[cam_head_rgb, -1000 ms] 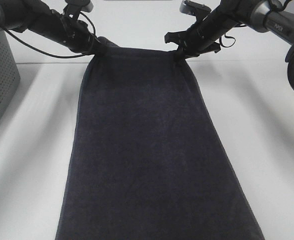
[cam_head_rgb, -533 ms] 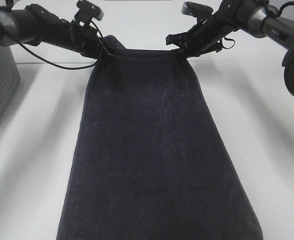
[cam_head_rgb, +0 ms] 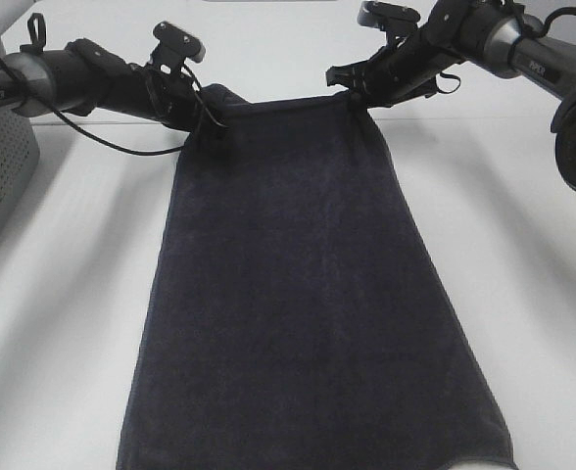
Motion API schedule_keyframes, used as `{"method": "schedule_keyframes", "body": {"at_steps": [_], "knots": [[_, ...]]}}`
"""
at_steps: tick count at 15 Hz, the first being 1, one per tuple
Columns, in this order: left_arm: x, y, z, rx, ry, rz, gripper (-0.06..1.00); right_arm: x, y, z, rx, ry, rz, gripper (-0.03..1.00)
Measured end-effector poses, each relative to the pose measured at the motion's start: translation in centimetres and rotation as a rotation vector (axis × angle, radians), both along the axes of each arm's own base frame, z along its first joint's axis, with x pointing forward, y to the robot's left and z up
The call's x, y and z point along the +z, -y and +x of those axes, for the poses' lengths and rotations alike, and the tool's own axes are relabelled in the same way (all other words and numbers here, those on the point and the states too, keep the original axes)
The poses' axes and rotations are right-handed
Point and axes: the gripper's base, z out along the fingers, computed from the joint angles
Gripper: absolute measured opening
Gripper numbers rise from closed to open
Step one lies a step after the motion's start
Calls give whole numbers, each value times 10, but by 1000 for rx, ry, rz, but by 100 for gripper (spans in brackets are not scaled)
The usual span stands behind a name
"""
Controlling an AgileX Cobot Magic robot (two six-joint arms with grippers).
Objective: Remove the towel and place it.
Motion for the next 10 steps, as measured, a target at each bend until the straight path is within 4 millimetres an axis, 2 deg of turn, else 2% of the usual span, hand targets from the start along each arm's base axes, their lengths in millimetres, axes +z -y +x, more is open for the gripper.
{"method": "schedule_keyframes", "body": {"at_steps": [2, 5, 8, 10], "knots": [[-3, 2, 0, 2, 14, 13, 2, -10, 1, -1, -10, -9, -4, 2], [-9, 3, 1, 16, 20, 18, 2, -12, 2, 0, -22, 10, -4, 2], [-9, 2, 3, 36, 36, 24, 2, -30, 1, 3, -45, 14, 25, 2], [-9, 1, 3, 44, 44, 27, 6, -37, 1, 3, -54, 8, 39, 4]]}}
